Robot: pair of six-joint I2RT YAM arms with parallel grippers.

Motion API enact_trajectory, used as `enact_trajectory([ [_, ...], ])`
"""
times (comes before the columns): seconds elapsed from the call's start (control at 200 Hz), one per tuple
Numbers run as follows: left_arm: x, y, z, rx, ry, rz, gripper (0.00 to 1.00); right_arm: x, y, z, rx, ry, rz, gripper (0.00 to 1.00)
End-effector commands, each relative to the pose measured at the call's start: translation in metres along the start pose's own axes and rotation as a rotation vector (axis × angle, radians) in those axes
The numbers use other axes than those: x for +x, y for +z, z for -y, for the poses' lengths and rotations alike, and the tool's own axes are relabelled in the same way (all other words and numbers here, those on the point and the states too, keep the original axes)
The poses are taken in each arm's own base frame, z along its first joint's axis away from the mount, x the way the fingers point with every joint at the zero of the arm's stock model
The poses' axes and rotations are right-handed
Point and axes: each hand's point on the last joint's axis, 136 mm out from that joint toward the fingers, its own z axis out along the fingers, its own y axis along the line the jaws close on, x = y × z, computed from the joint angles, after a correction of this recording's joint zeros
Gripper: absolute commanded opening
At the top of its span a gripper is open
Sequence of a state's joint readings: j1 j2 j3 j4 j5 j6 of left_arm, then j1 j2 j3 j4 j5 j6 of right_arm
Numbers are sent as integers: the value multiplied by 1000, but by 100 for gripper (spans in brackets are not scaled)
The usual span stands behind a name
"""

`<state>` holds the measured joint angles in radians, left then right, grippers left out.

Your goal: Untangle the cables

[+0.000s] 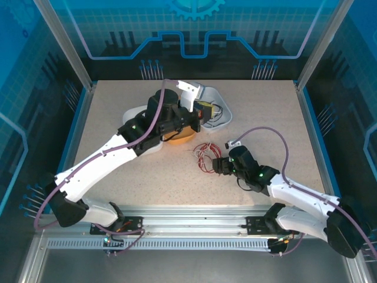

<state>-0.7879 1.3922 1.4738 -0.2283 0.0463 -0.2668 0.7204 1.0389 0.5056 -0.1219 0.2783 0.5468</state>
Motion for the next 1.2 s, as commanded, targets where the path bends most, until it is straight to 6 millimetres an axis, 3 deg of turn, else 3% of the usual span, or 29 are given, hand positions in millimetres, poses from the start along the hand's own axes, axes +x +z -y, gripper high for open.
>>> enact_trajectory([
  [0.0, -16, -17, 11, 45, -16, 59, 0, -7, 10, 0, 12, 11, 4, 72],
  [0.15, -16, -22, 12, 53, -23, 62, 0, -13, 29, 3, 62, 28, -5, 80],
  [0.28, -18, -27, 17, 73, -21, 63, 0, -13, 47, 13, 96, 78, -29, 72],
  [0.49, -26, -39, 22, 92, -18, 84, 0, -2, 65, 16, 77, 109, -78, 40],
  [0.615, -35, -50, 18, 81, -10, 116, 0, 11, 66, 23, 94, 131, -105, 13],
  [0.695, -44, -58, 12, 70, -14, 138, 0, 18, 63, 30, 118, 144, -114, 5],
  [0.795, -56, -71, 1, 38, -20, 176, 0, 24, 56, 40, 148, 156, -120, 1],
  [1.196, -105, -146, -38, -116, -28, 377, 0, 42, 31, 70, 234, 170, -147, 1],
])
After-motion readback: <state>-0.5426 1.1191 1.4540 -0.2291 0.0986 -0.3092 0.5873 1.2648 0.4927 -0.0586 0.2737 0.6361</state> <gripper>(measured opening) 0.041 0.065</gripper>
